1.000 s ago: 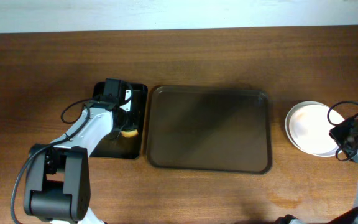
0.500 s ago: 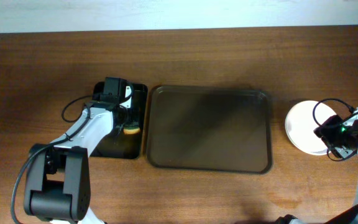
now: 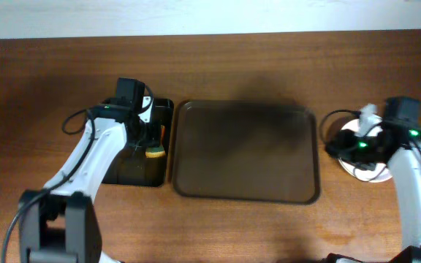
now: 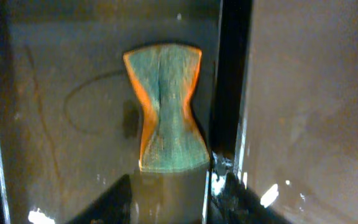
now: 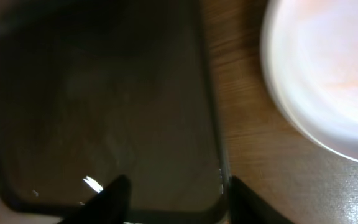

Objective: Clean dirty plates on tray and stack at the side

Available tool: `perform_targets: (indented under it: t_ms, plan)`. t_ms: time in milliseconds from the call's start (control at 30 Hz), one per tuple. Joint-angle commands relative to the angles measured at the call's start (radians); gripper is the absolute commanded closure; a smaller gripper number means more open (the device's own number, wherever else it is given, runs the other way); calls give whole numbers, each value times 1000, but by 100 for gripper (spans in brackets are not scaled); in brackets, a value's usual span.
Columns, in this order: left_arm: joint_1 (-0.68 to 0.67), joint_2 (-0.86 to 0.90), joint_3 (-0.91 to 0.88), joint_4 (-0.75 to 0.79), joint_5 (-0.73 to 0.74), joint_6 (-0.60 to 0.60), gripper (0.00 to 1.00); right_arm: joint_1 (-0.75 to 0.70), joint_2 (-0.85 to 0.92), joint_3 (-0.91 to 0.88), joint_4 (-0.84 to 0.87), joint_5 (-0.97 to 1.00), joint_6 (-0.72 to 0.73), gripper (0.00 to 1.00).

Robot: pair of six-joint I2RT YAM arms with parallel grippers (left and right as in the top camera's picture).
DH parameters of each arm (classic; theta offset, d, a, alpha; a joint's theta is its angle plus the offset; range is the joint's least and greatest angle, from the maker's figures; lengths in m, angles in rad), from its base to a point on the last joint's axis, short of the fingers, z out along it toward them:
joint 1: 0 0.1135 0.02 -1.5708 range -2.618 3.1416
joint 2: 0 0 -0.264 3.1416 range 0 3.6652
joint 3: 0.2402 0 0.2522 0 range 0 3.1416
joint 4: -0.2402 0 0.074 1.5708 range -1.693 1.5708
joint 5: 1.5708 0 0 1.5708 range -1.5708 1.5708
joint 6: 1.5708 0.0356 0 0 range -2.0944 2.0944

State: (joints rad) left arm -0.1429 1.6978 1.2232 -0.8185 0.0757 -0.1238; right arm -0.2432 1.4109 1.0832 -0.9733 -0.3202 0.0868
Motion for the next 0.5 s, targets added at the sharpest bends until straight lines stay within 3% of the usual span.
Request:
perform_targets:
  t_ms: [0,33,67,267,467]
  plan:
    - [2,-103,13,-56,14,5,32,168,4,23,-6,100,-57,30]
    - [2,-123,13,-93,14,5,8,230,3,23,-7,131,-57,5]
    - [2,-131,13,-117,14,5,0,257,2,23,-6,137,-56,2]
    - [2,-194,0,-235,14,5,0,334,-154,22,-37,201,0,2]
    - [2,-474,-164,-132,14,5,0,334,-454,19,-53,202,-1,2]
